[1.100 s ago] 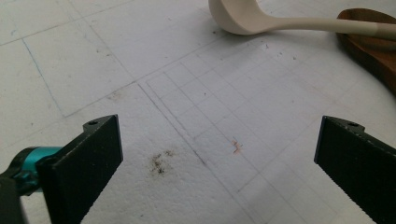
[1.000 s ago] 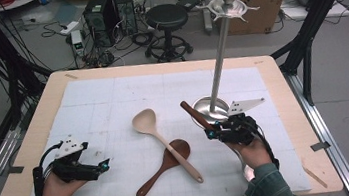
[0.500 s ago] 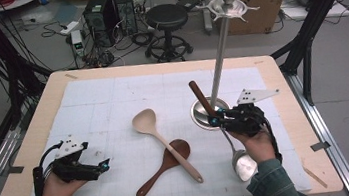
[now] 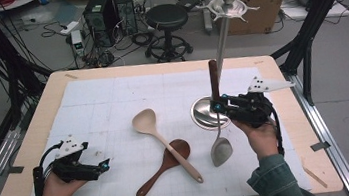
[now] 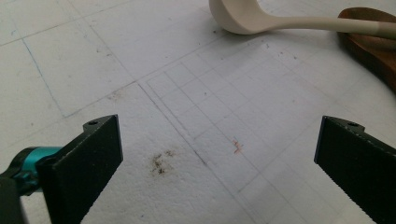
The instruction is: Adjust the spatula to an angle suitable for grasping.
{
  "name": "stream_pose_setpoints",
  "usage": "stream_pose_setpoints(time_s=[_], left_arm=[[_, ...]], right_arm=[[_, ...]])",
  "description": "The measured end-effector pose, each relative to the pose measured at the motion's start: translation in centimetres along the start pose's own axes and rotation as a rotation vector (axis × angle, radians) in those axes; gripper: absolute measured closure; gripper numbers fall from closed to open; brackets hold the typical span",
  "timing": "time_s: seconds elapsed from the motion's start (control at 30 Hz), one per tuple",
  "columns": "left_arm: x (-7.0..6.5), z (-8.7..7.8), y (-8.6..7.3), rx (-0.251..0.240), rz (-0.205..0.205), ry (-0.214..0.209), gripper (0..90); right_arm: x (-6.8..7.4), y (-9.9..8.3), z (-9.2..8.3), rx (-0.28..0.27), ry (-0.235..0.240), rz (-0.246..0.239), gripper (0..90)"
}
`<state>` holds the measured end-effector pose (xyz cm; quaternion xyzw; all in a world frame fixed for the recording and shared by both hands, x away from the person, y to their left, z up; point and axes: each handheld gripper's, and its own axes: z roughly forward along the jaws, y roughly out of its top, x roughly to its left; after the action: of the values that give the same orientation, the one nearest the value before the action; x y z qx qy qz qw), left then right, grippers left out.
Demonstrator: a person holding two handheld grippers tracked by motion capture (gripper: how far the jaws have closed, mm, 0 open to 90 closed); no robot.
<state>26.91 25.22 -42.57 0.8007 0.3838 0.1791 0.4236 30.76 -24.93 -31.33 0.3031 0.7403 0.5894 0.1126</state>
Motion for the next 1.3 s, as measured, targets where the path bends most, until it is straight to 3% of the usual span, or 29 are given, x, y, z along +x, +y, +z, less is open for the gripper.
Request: stream_pose_setpoints(time_s=[0.17,0.87,1.17,1.3], left_arm=[[-0.02,0.02,0.02,-0.001,0.001,-0.001,1.6],[-0.03,0.04,0.01,0.001,0.000,-0.003,1.6],[-0.03,0.02,0.01,0.000,0.002,-0.001,1.6],[-0.05,0.05,0.01,0.003,0.005,-0.004,1.6]], right_arm=[[0.21,0.41,-0.32,-0.029,-0.021,0.001,73.3],[0.27,0.58,-0.33,-0.051,-0.016,-0.004,72.8],[0.25,0.21,-0.24,-0.065,0.014,-0.011,72.3],[0.30,0.28,-0.10,-0.068,-0.003,-0.016,72.5]])
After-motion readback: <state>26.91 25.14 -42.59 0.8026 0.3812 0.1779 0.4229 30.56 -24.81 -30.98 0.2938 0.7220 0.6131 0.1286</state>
